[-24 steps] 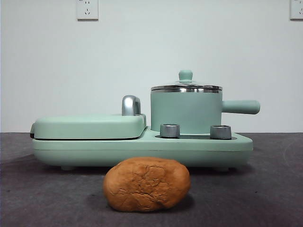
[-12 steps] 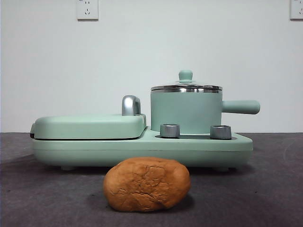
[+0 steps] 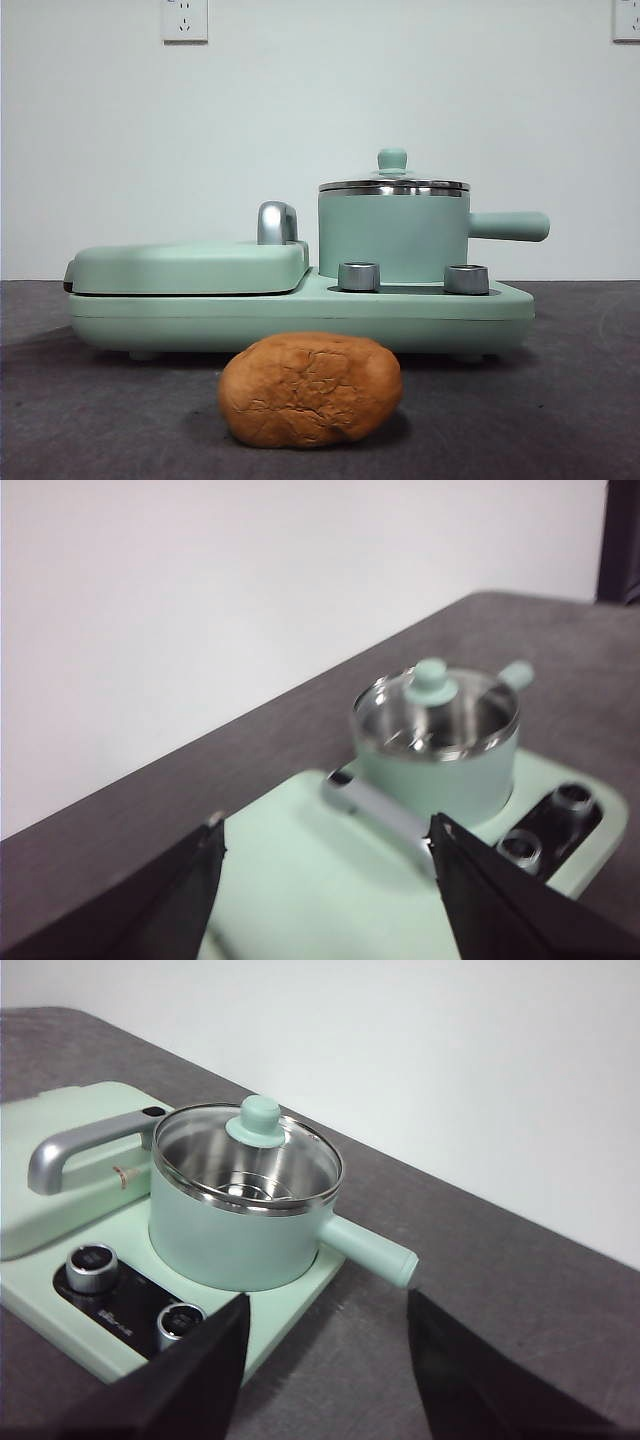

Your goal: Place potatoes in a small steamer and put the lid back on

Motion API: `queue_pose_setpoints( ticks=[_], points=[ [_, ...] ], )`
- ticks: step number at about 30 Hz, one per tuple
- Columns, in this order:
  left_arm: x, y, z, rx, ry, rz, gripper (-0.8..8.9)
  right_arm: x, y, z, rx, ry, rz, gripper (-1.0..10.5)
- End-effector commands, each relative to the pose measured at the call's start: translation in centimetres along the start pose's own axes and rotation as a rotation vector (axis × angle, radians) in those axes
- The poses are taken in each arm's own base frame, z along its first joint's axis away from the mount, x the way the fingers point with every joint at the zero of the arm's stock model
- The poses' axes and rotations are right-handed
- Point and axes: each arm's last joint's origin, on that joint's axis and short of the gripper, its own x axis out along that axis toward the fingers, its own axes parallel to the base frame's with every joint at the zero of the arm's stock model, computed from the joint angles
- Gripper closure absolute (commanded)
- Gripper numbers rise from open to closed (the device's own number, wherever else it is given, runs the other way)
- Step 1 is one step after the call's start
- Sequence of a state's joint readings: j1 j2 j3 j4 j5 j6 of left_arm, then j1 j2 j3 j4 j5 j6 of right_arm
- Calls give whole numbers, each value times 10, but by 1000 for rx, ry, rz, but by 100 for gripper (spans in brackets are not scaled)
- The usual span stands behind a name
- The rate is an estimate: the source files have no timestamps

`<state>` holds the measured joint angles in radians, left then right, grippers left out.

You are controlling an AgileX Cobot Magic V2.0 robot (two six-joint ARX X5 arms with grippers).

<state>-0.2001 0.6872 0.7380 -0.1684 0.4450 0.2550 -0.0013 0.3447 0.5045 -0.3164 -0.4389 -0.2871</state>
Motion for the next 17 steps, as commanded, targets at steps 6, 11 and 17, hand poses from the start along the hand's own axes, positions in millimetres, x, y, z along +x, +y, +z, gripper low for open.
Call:
queue_pose_setpoints(
  ticks=[6, 11, 17],
  points=[
    [55, 1, 18, -65, -58, -87, 507, -1, -1, 5, 70, -16, -5, 696],
    [101, -5, 30, -67, -34, -164, 507, -1, -1, 5, 70, -16, -5, 696],
    [159, -15, 40, -67, 12, -211, 507, -1, -1, 6, 70, -16, -6, 697]
  ],
)
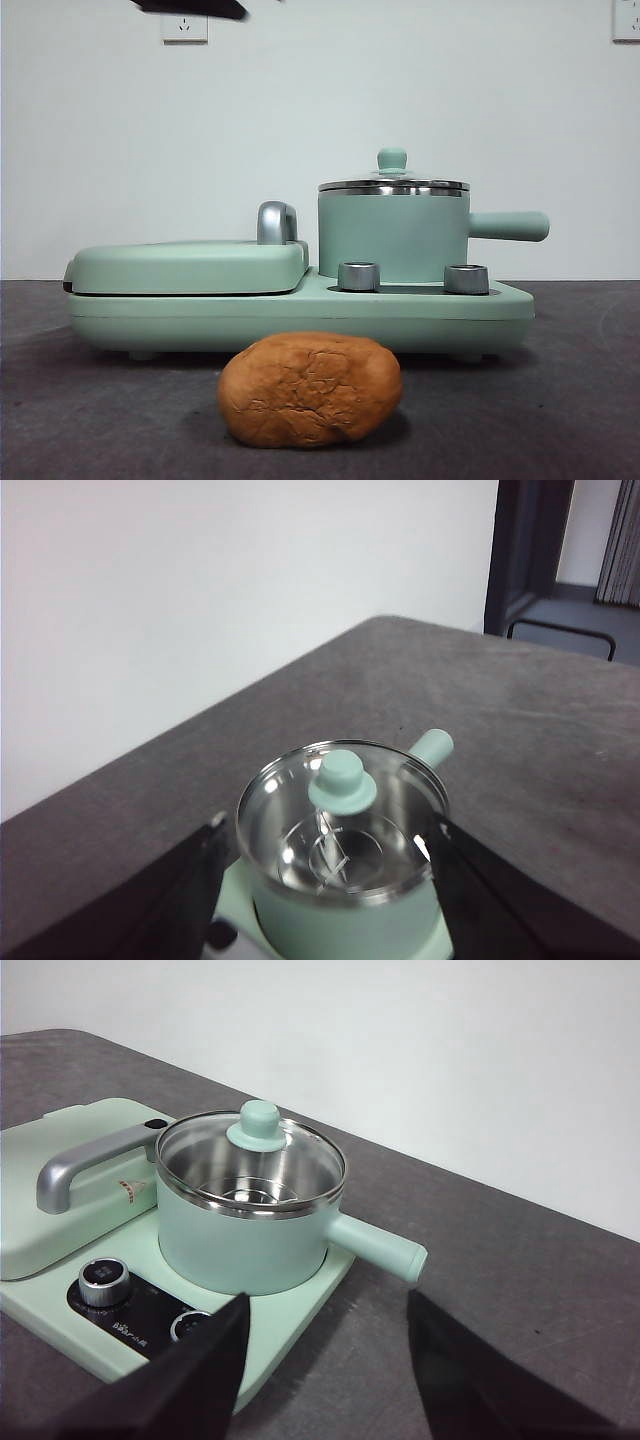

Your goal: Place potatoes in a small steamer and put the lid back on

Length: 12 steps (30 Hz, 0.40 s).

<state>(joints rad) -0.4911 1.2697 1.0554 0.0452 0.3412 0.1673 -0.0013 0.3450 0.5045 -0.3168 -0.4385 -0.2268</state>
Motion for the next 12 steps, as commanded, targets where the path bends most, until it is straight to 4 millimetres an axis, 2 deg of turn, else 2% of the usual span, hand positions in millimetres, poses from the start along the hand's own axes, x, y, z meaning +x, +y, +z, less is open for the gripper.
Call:
queue_pose_setpoints(
  ticks=[1, 6, 12],
  points=[
    [27, 1, 9, 1, -4, -28, 507, -1, -1, 6, 9, -17, -5, 696],
    [72, 1, 11, 2, 6, -69, 507, -1, -1, 6, 9, -17, -5, 697],
    [114, -3, 3, -16, 17, -106, 507, -1, -1, 6, 9, -17, -5, 696]
  ],
)
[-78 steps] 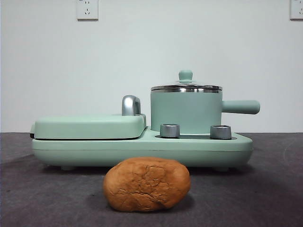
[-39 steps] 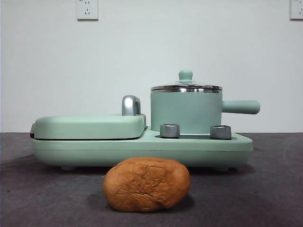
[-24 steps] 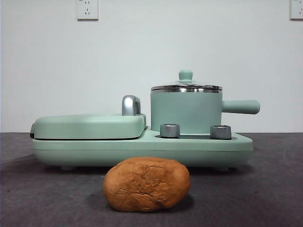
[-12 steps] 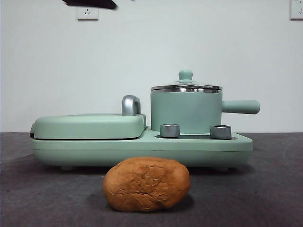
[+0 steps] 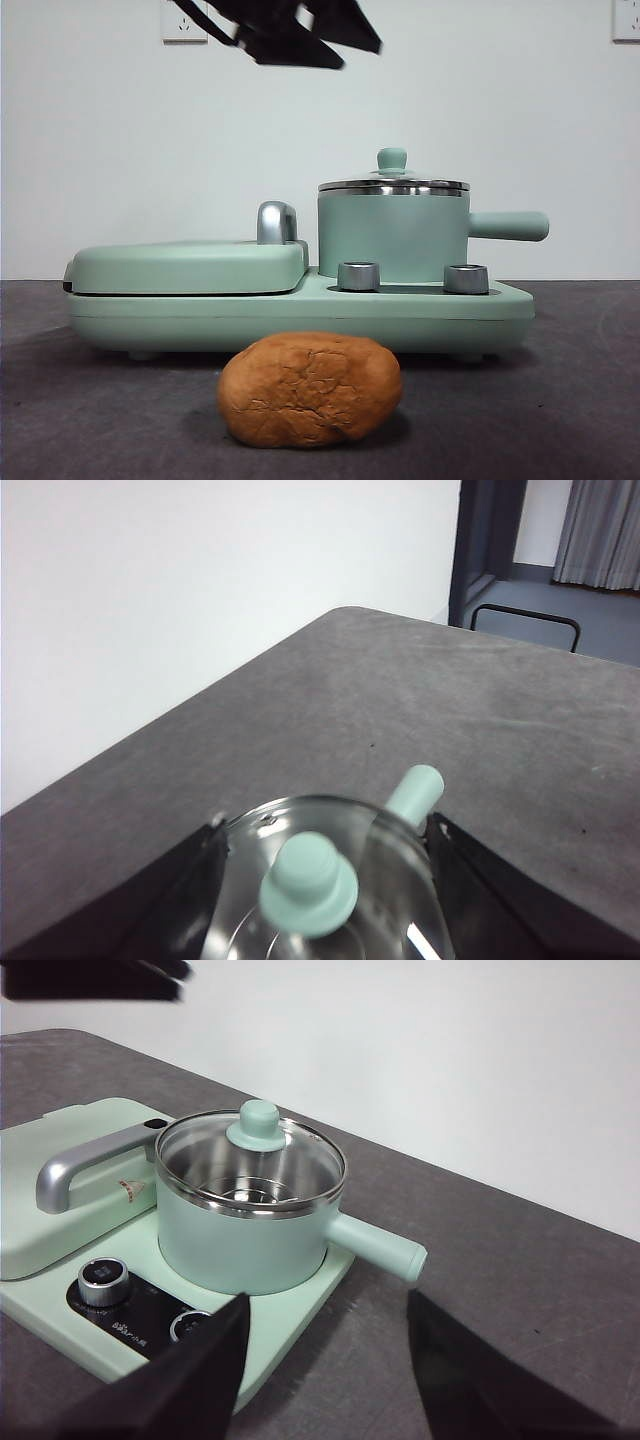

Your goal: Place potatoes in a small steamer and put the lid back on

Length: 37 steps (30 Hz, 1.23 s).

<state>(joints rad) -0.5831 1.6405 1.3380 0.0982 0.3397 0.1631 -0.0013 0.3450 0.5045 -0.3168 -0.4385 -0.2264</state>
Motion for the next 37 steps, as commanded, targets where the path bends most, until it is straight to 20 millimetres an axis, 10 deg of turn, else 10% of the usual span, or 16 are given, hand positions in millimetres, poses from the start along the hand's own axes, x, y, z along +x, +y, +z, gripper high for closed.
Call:
queue_pose_setpoints(
  ticks=[1, 16, 37],
  points=[
    [20, 0, -1, -21, 0, -17, 507, -1, -1, 6, 9, -17, -5, 696],
    [80, 14, -37, -59, 47, -24, 507, -1, -1, 6, 9, -18, -5, 696],
    [92, 24, -65, -91, 115, -13, 511, -1, -1, 6, 9, -17, -5, 696]
  ],
)
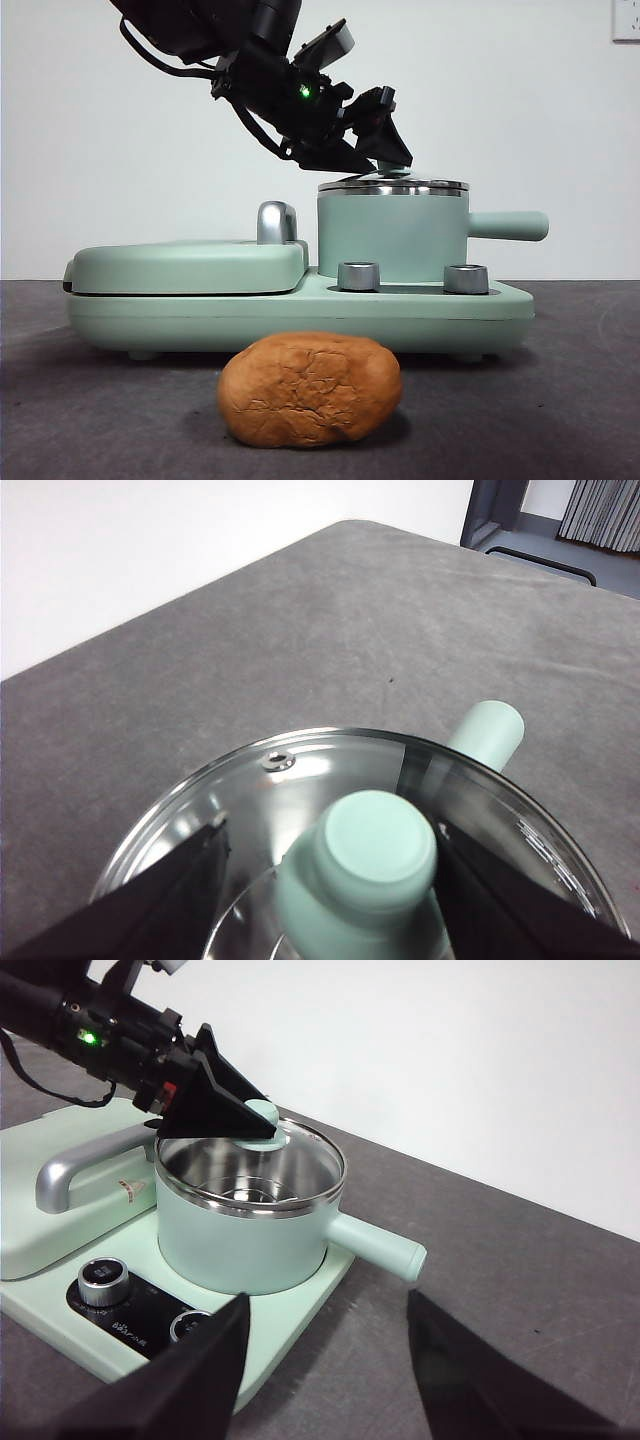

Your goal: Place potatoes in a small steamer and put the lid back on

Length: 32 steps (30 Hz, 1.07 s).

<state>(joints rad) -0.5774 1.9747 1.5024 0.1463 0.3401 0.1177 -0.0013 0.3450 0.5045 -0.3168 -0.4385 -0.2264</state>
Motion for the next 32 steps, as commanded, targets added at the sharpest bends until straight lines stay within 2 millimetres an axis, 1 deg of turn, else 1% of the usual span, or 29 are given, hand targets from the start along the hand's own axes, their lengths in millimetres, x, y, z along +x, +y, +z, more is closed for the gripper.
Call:
queue_pose_setpoints(
  ticks=[1, 5, 7, 12, 14, 24, 32],
  points=[
    [9, 2, -3, -5, 2, -2, 511, -1, -1, 6, 9, -17, -5, 696],
    [9, 1, -3, -4, 2, -4, 512, -1, -1, 6, 9, -17, -5, 696],
    [9, 1, -3, -4, 3, -4, 528, -1, -1, 6, 9, -17, -5, 696],
    [9, 1, -3, -3, 3, -4, 734, -1, -1, 5, 11, -14, -4, 697],
    [9, 1, -3, -3, 3, -4, 801, -1, -1, 5, 13, -9, -3, 696],
    [9, 0, -2, -1, -1, -5, 802, -1, 0, 4, 16, -2, -2, 696],
    [5, -6, 6, 41, -17, -15, 802, -1, 0, 4, 16, -2, -2, 696]
  ],
)
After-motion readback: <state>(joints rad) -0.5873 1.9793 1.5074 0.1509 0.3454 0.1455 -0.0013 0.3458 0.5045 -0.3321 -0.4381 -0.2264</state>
